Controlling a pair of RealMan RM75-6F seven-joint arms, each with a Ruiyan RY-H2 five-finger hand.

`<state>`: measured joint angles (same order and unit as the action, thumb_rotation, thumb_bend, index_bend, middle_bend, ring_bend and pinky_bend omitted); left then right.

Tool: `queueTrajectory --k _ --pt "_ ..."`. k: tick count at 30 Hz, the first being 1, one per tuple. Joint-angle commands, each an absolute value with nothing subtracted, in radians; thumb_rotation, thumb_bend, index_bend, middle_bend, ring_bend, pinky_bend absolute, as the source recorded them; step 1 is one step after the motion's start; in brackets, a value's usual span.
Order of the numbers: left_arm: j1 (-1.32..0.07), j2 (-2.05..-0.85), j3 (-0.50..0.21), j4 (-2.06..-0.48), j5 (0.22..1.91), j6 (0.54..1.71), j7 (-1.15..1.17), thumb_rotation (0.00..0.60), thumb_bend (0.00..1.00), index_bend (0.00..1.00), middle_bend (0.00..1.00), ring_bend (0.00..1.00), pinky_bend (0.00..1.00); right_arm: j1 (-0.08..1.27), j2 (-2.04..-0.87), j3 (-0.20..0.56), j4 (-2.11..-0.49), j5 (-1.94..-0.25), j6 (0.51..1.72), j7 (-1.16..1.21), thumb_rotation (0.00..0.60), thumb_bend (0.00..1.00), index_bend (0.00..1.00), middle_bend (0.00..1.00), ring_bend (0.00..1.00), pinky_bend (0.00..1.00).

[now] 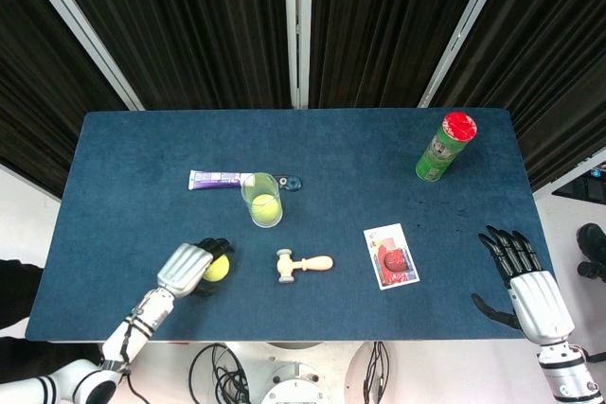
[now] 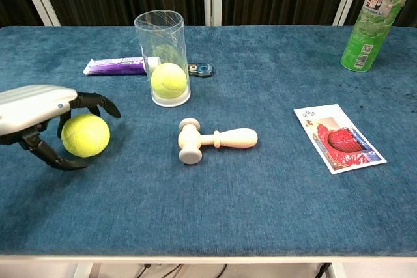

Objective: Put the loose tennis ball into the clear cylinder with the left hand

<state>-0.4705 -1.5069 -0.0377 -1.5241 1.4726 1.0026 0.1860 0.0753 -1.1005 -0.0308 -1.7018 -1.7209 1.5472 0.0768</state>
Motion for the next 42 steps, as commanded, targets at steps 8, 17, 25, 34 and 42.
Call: queueTrajectory --k 8,17,25,34,42 --pt "-0.466 -1.531 -0.043 -1.511 1.477 1.077 0.247 0.6 0.22 0.47 0.44 0.5 0.79 0.076 -1.1 -0.027 -1.699 -1.714 1.545 0.083 0.6 0.18 0.0 0.0 0.0 0.0" --pt "-0.472 -1.452 -0.109 -1.614 1.442 1.145 0.341 0.6 0.22 0.51 0.51 0.57 0.85 0.076 -1.099 -0.023 -1.698 -1.707 1.545 0.089 0.6 0.18 0.0 0.0 0.0 0.0" --pt "-0.56 -1.349 -0.319 -1.768 1.276 1.168 0.514 0.6 0.26 0.57 0.58 0.63 0.9 0.083 -1.106 -0.033 -1.698 -1.72 1.525 0.069 0.6 0.18 0.0 0.0 0.0 0.0" --pt "-0.74 -1.377 -0.456 -1.88 1.033 1.115 0.624 0.6 0.32 0.59 0.6 0.65 0.91 0.092 -1.113 -0.033 -1.696 -1.702 1.495 0.055 0.6 0.18 0.0 0.0 0.0 0.0" --pt "-0.854 -1.458 -0.444 -1.831 0.899 1.117 0.703 0.6 0.32 0.59 0.6 0.64 0.89 0.085 -1.102 -0.031 -1.697 -1.708 1.52 0.077 0.6 0.18 0.0 0.0 0.0 0.0"
